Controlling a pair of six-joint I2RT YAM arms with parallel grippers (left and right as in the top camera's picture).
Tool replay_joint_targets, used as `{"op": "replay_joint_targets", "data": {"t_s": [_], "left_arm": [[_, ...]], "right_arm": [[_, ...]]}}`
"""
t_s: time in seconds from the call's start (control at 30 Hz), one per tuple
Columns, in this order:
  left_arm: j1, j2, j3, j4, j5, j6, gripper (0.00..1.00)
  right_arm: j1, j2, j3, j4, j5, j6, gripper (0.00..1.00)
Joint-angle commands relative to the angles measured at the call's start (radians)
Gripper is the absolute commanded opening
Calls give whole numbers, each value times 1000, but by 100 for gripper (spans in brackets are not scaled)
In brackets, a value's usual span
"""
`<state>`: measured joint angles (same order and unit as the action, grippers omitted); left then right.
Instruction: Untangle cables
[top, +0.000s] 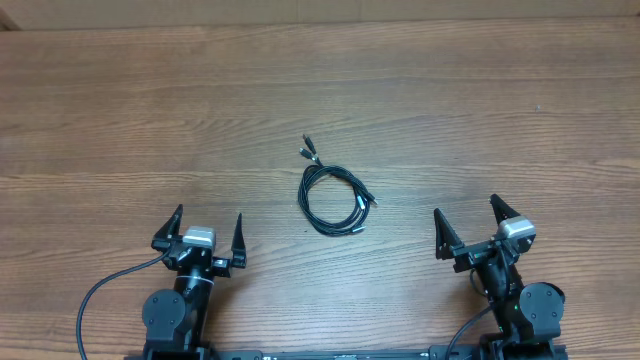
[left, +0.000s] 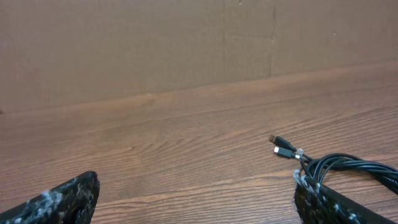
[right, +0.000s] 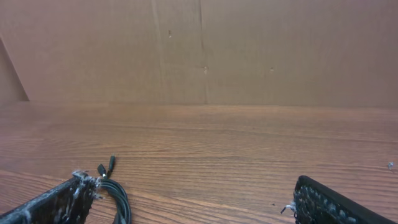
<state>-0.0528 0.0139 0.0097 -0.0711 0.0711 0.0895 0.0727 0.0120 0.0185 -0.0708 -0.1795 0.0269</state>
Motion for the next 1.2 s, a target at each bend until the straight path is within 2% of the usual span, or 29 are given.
{"op": "replay_joint_targets", "data": {"t_s": [0.0, 0.27, 0.33, 0.47, 0.67, 0.8, 0.93, 1.07, 1.17], "left_arm": [[-6, -9, -5, -3, -8, 16, 100], [-6, -9, -5, 2, 27, 15, 100], [-6, -9, -5, 6, 36, -27, 99], [-6, -9, -5, 68, 101, -37, 99], [-6, -9, -5, 137, 103, -23, 100], [-6, -9, -5, 111, 116, -53, 100], [-6, -9, -5, 103, 190, -52, 100], [-6, -9, 14, 103, 266, -53, 100], [-6, -8, 49, 60, 290, -52, 100]], "right_arm": [[5, -8, -10, 5, -5, 6, 100], [5, -8, -10, 5, -15, 8, 100], [5, -8, -10, 7, -48, 32, 100], [5, -8, -10, 9, -62, 33, 100], [5, -8, -10, 8, -55, 62, 100], [5, -7, -10, 7, -50, 63, 100], [5, -3, -10, 9, -64, 69, 100], [5, -3, -8, 8, -74, 154, 100], [5, -3, 15, -24, -97, 156, 100]]}}
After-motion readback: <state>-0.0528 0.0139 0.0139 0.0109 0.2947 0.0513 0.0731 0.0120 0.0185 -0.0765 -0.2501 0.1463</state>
